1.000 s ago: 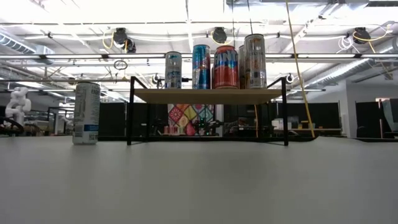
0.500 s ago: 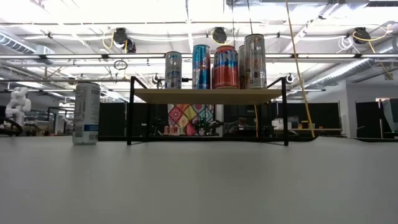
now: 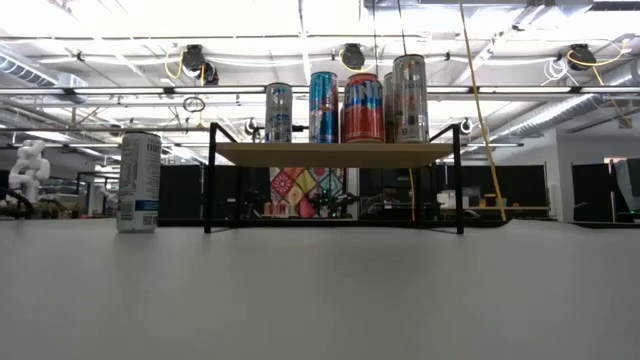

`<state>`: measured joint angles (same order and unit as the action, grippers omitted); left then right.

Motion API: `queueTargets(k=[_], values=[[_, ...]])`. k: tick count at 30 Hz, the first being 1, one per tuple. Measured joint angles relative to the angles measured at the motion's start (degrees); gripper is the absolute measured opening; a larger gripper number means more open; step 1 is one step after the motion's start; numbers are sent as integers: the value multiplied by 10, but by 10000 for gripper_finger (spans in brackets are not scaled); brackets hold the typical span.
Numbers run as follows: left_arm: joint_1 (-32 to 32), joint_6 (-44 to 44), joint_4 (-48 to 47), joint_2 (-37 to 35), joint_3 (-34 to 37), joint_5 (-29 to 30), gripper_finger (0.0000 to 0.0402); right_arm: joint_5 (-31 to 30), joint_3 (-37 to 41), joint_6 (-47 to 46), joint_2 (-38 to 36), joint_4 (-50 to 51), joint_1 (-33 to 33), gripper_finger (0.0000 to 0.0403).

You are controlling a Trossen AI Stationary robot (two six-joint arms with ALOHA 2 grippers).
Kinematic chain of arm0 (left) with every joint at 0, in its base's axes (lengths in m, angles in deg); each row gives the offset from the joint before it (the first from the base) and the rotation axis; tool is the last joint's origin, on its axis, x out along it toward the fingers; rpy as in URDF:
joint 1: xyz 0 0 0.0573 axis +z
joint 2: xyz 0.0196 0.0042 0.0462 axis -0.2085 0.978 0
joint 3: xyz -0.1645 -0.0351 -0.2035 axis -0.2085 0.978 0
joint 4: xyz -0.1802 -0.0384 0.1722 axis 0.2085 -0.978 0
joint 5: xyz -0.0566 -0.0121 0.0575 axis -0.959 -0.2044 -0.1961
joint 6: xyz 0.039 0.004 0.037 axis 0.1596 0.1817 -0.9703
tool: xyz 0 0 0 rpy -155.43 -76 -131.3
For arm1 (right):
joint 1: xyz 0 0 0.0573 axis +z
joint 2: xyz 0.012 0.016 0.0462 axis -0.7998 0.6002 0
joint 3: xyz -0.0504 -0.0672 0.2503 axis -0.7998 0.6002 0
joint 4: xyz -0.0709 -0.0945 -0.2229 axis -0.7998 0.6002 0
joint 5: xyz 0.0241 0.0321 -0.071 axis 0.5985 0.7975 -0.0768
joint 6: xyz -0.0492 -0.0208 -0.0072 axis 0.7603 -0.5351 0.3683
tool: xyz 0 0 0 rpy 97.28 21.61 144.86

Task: Place canned beverage on shelf
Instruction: Put the bottom white soda can on the shelf aligned with the other white soda can

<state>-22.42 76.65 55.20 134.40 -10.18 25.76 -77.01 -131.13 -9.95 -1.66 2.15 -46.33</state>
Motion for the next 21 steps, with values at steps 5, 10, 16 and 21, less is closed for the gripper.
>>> queueTargets(k=[5,10,16,21], values=[[6,0,31,14,0,-13,254,46,0,-22,0,11,-15,340],[7,0,34,31,0,-9,254,46,0,-32,0,12,-20,341],[6,0,37,51,0,-11,254,44,0,-33,0,10,-31,341],[7,0,36,73,0,-9,254,43,0,-36,0,14,-37,341]])
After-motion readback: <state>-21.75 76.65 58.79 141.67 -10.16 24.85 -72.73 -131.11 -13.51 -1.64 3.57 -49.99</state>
